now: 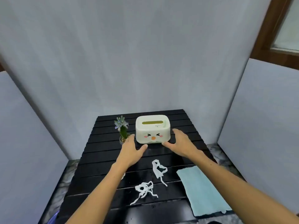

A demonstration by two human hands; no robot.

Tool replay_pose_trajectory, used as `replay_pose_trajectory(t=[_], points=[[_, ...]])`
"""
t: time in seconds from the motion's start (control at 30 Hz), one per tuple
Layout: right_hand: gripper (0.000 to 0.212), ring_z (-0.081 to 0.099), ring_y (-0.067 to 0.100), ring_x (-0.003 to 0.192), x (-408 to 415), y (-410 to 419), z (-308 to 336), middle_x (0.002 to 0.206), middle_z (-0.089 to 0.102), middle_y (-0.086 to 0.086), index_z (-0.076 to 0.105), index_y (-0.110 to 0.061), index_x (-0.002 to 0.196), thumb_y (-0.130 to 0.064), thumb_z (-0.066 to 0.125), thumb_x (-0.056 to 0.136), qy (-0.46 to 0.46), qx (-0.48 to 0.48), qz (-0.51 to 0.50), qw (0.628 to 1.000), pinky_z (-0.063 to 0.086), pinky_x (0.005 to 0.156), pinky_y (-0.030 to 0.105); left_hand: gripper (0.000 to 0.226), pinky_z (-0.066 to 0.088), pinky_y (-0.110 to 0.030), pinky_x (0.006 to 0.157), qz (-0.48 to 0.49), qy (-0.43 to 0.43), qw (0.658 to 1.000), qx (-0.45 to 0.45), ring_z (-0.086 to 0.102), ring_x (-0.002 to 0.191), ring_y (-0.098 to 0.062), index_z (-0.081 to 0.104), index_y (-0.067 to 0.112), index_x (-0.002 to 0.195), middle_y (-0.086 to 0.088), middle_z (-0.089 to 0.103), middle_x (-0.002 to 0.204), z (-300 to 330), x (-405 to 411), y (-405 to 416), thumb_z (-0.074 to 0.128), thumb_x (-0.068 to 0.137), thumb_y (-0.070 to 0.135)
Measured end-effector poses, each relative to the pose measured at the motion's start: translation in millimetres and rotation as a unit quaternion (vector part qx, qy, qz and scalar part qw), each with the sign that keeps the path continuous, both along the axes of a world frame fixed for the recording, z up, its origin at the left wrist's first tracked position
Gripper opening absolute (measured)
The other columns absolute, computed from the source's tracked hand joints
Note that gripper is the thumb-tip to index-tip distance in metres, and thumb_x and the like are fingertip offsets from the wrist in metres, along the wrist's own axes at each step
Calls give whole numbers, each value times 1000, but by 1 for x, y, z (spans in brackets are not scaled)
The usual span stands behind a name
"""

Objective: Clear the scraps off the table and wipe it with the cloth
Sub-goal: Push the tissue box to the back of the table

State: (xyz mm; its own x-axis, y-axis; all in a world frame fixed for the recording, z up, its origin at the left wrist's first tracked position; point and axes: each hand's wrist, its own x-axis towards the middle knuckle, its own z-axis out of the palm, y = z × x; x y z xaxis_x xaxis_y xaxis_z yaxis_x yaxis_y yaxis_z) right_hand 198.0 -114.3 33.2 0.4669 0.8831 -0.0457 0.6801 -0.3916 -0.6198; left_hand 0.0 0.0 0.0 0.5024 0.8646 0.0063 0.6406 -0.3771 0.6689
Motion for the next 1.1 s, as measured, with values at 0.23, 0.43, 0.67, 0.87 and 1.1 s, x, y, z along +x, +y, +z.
replay_pose_trajectory(t=[0.23,0.43,0.67,0.87,1.1], points=[[99,42,25,137,14,34,-34,148,44,5,33,-16,148,-61,76,71,56,14,-33,998,41,109,42,67,49,-41,97,38,-57,998,-6,53,116,-24,42,11,132,-6,55,128,-18,32,25,68,79,43],[88,52,15,118,20,50,-57,129,53,-4,44,-23,138,-62,76,67,69,67,-42,994,50,98,41,65,46,-31,89,67,-71,995,-7,54,116,-26,36,9,136,-10,54,131,-33,52,32,73,83,24],[74,50,17,119,26,57,-70,128,53,1,46,-15,137,-45,77,77,72,105,-66,990,45,95,31,63,48,-33,92,92,-99,991,13,55,116,-25,43,9,132,-11,56,128,-46,59,31,78,81,21],[72,51,16,115,42,61,-75,127,53,0,47,-16,135,-46,78,77,72,115,-68,988,44,89,27,70,50,-37,94,80,-104,991,33,55,115,-23,41,11,137,-9,55,130,-50,67,34,79,80,30],[70,52,16,115,78,62,-78,129,54,0,49,-17,134,-48,77,78,57,129,-57,988,50,97,37,74,46,-37,98,56,-105,992,47,52,121,-23,38,12,140,-8,53,134,-52,94,43,77,81,32]])
